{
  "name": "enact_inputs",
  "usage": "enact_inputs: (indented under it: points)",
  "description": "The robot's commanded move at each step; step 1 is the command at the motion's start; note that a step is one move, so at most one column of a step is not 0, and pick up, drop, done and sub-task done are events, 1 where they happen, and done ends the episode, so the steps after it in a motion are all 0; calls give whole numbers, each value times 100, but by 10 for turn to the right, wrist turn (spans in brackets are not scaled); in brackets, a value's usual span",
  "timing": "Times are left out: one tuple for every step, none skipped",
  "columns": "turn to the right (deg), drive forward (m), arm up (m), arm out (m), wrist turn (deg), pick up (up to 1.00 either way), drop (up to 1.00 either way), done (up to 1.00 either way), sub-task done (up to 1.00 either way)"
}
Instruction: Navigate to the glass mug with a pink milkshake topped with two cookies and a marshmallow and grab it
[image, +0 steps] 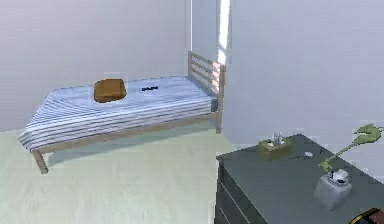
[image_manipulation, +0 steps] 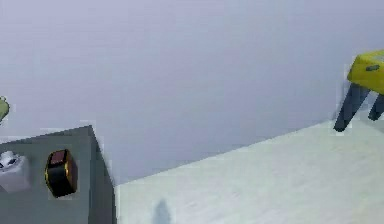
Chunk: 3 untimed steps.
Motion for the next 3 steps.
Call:
enact_inputs:
  points:
    - [450,0,0,0,0,0,0,0,0]
    - [360,0,0,0,0,0,0,0,0]
    - [0,40,0,0,0,0,0,0,0]
